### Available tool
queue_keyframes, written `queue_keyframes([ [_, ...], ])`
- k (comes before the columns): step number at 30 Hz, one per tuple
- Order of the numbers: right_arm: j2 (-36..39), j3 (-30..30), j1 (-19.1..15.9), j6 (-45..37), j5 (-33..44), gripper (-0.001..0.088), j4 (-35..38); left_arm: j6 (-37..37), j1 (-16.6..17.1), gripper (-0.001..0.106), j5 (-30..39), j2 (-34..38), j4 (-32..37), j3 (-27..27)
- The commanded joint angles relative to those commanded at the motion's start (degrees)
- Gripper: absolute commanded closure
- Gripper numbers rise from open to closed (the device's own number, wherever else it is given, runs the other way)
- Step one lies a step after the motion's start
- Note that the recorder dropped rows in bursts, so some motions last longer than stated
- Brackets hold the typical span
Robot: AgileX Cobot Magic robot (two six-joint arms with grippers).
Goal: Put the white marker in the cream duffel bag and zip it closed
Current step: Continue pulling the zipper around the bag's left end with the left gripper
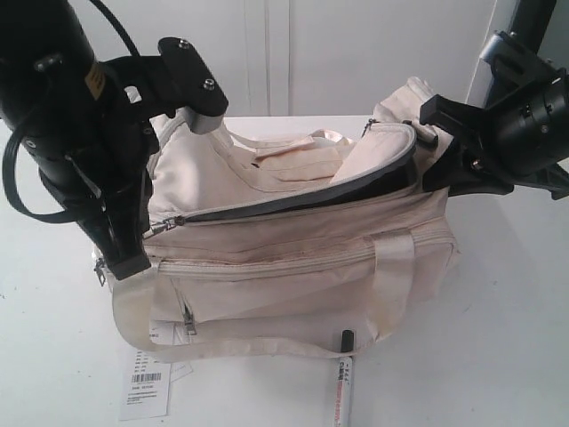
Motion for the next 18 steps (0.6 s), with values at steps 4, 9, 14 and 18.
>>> queue_keyframes([
  [4,0.0,0.0,0.0,-0.9,-0.4,0.0868,0.0,-1.2,0.0,0.105,-0.4,0.0,0.2,0.0],
  [9,0.0,0.0,0.0,-0.9,-0.4,0.0868,0.0,-1.2,0.0,0.105,0.5,0.0,2.2,0.0],
  [14,0.0,0.0,0.0,-0.9,-0.4,0.0868,0.0,-1.4,1.8,0.105,0.9,0.0,1.9,0.0],
  [18,0.0,0.0,0.0,-0.9,-0.4,0.0868,0.0,-1.4,2.3,0.105,1.1,0.0,1.7,0.0],
])
